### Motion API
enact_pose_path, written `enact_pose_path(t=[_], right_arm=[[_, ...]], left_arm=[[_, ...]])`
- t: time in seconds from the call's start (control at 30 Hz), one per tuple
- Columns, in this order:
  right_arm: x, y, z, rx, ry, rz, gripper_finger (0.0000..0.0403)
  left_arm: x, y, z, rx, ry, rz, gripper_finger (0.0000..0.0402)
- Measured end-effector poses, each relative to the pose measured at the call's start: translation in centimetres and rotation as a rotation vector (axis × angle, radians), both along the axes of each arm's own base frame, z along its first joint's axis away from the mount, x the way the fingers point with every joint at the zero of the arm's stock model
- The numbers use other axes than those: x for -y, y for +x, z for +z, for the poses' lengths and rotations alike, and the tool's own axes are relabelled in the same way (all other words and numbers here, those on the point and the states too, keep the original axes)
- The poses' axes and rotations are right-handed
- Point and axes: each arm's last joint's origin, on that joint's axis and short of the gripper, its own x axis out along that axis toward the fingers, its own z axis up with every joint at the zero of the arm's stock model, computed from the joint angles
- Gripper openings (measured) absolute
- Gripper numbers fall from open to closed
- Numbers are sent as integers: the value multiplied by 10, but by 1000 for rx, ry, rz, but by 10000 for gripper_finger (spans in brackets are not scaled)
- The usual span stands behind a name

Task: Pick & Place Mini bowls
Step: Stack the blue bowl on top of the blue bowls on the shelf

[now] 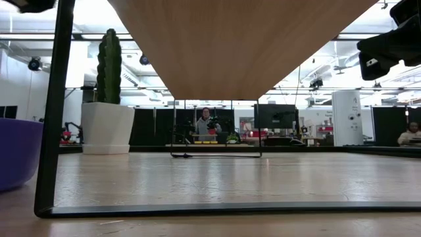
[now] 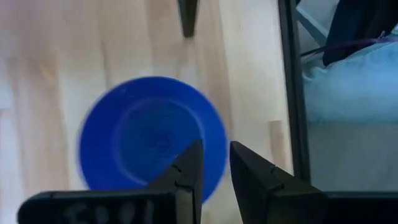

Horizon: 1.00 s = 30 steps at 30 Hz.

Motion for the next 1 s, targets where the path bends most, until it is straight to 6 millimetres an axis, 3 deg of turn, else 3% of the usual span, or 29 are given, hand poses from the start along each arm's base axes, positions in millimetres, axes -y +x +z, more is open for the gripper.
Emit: enact_pose_path(t=[0.23,0.63,0.87,1.0], right_arm=[[0,0,0,1,0,0,8],[0,0,0,1,0,0,8],[0,0,0,0,0,0,9],[0,0,0,0,0,0,8]], left_arm=[[19,-2,-11,0,-40,33,71],[34,3,-54,-76,69,17,71],[31,3,-56,-74,132,22,66],[29,3,-56,-73,139,16,28]])
